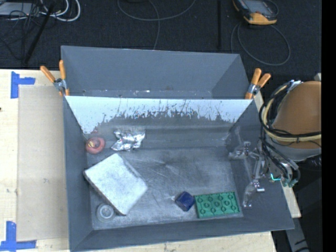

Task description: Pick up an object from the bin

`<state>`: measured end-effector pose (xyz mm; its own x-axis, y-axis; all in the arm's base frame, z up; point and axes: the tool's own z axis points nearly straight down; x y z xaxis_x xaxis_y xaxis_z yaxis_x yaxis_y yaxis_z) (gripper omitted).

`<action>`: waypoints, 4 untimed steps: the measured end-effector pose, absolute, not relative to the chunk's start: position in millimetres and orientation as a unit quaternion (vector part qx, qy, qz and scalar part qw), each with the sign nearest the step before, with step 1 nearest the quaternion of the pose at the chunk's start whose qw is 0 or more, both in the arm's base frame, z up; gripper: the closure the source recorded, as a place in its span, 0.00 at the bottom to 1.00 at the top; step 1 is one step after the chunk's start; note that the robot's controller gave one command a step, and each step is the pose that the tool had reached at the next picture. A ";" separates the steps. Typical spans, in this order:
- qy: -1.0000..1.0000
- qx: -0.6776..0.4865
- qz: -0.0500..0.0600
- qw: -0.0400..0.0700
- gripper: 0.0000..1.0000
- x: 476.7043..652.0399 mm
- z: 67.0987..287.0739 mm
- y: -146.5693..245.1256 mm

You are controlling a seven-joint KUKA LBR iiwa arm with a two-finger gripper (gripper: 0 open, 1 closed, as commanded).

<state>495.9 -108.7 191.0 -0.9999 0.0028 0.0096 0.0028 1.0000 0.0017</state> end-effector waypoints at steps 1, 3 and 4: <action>-0.988 0.156 0.004 -0.016 0.00 489.0 74.9 -120.5; -0.987 0.160 0.001 -0.004 1.00 495.6 199.2 -111.4; -0.939 0.345 0.000 -0.001 1.00 476.0 278.3 -111.0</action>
Offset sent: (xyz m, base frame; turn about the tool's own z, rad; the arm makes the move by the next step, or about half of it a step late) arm -0.0161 -0.0130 -0.1194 -0.3165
